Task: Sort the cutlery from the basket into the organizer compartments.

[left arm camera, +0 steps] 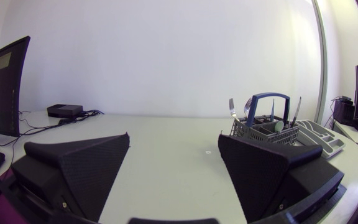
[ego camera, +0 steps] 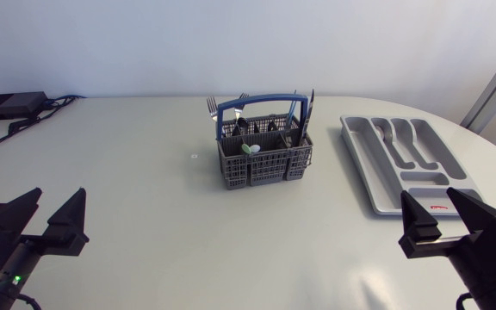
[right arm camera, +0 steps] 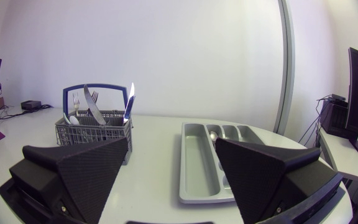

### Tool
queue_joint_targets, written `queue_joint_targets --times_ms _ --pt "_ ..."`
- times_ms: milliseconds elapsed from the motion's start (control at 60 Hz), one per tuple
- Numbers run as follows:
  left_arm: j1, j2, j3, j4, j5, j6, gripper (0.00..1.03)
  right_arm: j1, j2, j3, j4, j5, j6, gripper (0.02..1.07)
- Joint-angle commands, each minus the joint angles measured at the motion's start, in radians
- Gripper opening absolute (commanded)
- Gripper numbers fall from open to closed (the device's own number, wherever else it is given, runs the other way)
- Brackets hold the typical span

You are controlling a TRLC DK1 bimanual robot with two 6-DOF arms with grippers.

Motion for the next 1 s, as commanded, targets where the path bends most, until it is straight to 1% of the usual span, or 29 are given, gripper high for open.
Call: queue_joint_targets --times_ms 0,383,683,817,883,983 --pt "-0.006 -0.008 -0.018 0.002 -0.006 -0.014 0.99 0.007 -0.007 -0.02 0.007 -0.002 0.01 1.03" --pt "-0.001 -0.01 -0.016 0.003 -0.007 -0.026 0.99 -0.006 -0.01 -0.02 0.009 -0.002 0.004 1.03" --pt "0.025 0.01 0.061 -0.009 -0.007 -0.023 0.97 0.0 -0.01 -0.008 0.024 0.011 -0.035 1.02" --pt "0.031 0.147 0.136 0.012 -0.007 -0.044 0.97 0.001 0.015 0.021 0.038 0.007 -0.035 1.02" --pt "0.032 0.249 0.185 0.012 -0.007 -0.075 0.97 0.003 0.064 0.04 0.072 0.009 -0.035 1.02" --pt "0.028 0.329 0.238 0.006 -0.007 -0.101 0.97 0.003 0.164 0.072 0.115 0.009 -0.032 1.02"
